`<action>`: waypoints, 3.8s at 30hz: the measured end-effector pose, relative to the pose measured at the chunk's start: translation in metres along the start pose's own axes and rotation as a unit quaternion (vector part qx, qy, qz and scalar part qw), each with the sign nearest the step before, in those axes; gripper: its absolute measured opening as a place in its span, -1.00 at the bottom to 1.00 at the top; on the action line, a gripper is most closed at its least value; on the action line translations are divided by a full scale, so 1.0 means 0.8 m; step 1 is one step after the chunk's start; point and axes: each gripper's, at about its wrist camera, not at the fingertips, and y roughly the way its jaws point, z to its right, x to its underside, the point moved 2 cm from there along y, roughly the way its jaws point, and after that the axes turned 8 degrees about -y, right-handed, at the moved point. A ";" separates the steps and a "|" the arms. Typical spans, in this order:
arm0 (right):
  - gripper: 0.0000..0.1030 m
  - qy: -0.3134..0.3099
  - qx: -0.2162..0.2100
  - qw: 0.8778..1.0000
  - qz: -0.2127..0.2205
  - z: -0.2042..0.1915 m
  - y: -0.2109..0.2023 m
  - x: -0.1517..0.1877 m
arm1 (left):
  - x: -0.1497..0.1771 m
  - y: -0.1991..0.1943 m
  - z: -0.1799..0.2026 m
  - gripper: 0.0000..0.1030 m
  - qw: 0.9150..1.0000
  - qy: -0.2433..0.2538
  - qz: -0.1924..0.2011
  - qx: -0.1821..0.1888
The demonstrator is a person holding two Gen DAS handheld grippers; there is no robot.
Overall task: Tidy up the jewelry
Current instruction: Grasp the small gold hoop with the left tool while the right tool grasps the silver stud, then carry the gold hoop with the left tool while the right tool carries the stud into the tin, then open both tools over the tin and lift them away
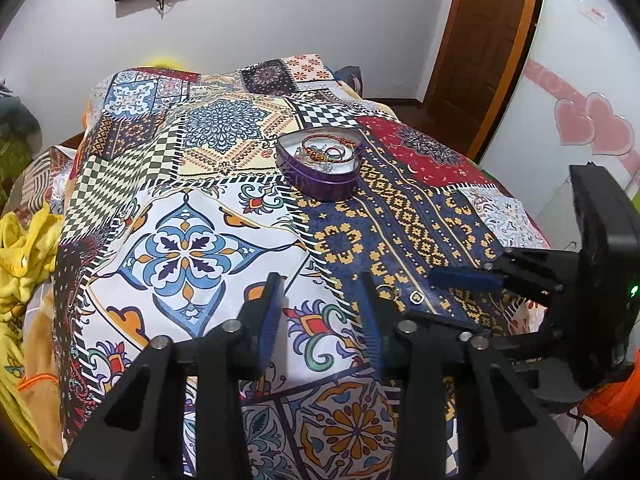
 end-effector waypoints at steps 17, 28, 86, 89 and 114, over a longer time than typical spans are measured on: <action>-0.84 0.007 -0.008 1.000 0.007 0.006 0.005 0.008 | 0.018 0.036 0.033 -0.46 0.997 0.015 -0.062 0.045; -0.84 0.049 0.002 0.999 0.023 0.041 -0.016 0.012 | 0.018 0.068 0.046 -0.45 0.996 0.023 -0.076 0.039; -0.83 0.084 0.025 0.988 0.128 0.128 -0.015 -0.140 | -0.157 0.083 0.005 -0.60 0.999 0.005 0.045 0.014; -0.83 0.088 0.012 0.990 0.113 0.135 0.002 -0.145 | -0.155 0.106 0.005 -0.60 1.000 0.010 0.024 0.011; -0.74 0.097 -0.026 0.994 0.036 0.155 0.034 -0.147 | -0.165 0.098 -0.005 -0.56 0.999 -0.011 0.019 0.024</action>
